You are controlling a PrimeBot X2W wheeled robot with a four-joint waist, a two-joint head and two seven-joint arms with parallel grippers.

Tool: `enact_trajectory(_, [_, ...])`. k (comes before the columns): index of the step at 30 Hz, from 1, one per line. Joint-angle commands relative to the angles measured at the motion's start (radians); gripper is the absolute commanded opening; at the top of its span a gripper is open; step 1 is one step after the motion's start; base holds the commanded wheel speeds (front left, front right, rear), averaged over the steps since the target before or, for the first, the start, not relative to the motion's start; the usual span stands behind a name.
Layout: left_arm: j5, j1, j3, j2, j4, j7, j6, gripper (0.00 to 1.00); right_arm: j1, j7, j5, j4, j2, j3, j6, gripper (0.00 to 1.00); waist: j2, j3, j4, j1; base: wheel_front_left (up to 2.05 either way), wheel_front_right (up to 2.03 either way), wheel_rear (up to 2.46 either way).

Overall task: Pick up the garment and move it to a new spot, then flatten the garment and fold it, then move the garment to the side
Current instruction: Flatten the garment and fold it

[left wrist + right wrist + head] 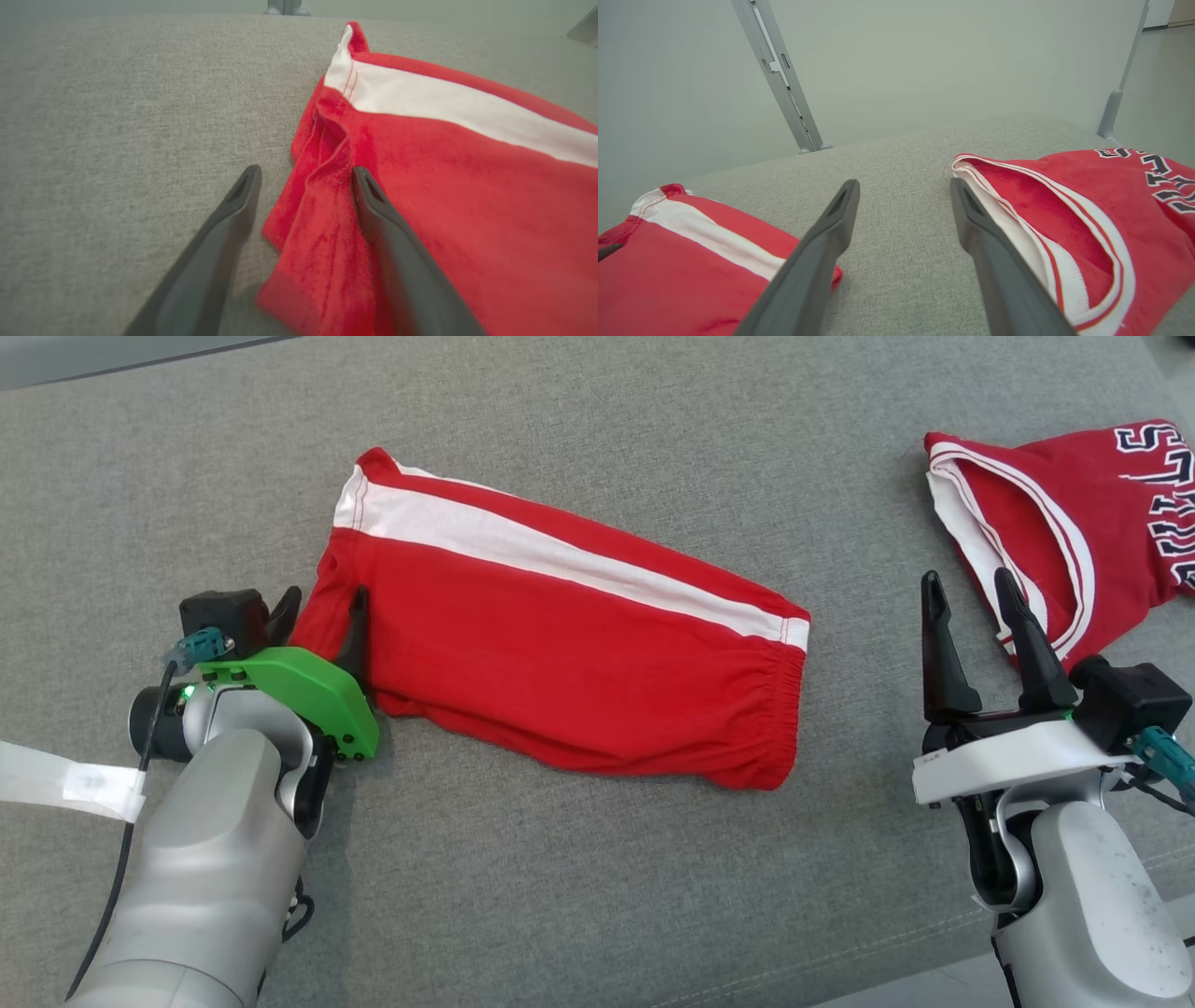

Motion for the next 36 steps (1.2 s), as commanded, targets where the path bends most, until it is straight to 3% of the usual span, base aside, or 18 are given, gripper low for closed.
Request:
enact_trajectory(1, [-0.011, 0.013, 0.003, -0.004, 0.014, -0.001, -0.004, 1.00, 0.014, -0.002, -0.011, -0.007, 0.001, -0.004, -0.001, 1.00, 0.0000, -0.011, -0.002, 0.0000, 0.00, 0.00, 0.00])
enact_trajectory(6, [-0.032, 0.020, 0.008, -0.028, 0.090, 0.003, -0.007, 1.00, 0.024, -0.002, -0.026, -0.019, 0.009, -0.008, -0.001, 1.00, 0.0000, -0.024, -0.011, 0.0000, 0.00, 0.00, 0.00])
enact_trajectory(7, [-0.037, 0.021, 0.007, -0.034, 0.101, 0.009, -0.008, 0.95, 0.026, -0.002, -0.028, -0.019, 0.009, -0.008, -0.001, 1.00, 0.0000, -0.026, -0.013, 0.0000, 0.00, 0.00, 0.00])
enact_trajectory(8, [-0.039, 0.023, 0.004, -0.037, 0.110, 0.014, -0.009, 0.62, 0.027, -0.002, -0.029, -0.018, 0.009, -0.006, -0.001, 1.00, 0.0000, -0.030, -0.016, 0.0000, 0.00, 0.00, 0.00])
enact_trajectory(9, [-0.041, 0.026, 0.002, -0.040, 0.116, 0.013, -0.011, 0.10, 0.029, -0.002, -0.028, -0.017, 0.010, -0.006, -0.001, 1.00, 0.0000, -0.035, -0.017, 0.0000, 0.00, 0.00, 0.00])
enact_trajectory(10, [-0.042, 0.031, 0.000, -0.046, 0.120, 0.012, -0.012, 0.00, 0.033, -0.002, -0.029, -0.016, 0.009, -0.006, -0.001, 1.00, 0.0000, -0.040, -0.018, 0.0000, 0.00, 0.00, 0.00])
enact_trajectory(19, [-0.069, 0.130, 0.045, -0.051, 0.051, 0.000, -0.013, 0.00, 0.095, -0.002, -0.013, 0.021, 0.014, -0.011, -0.001, 1.00, 0.0000, -0.158, 0.022, 0.0000, 0.00, 0.00, 0.00])
enact_trajectory(29, [-0.019, 0.319, 0.162, -0.077, -0.118, -0.001, 0.045, 0.00, 0.152, -0.002, 0.003, 0.095, 0.016, 0.019, -0.001, 1.00, 0.0000, -0.250, 0.113, 0.0000, 0.00, 0.00, 0.00])
enact_trajectory(36, [0.021, 0.408, 0.194, -0.099, -0.175, -0.001, 0.053, 0.00, 0.161, -0.002, 0.007, 0.119, 0.020, 0.031, -0.001, 1.00, 0.0000, -0.268, 0.154, 0.0000, 0.00, 0.00, 0.00])
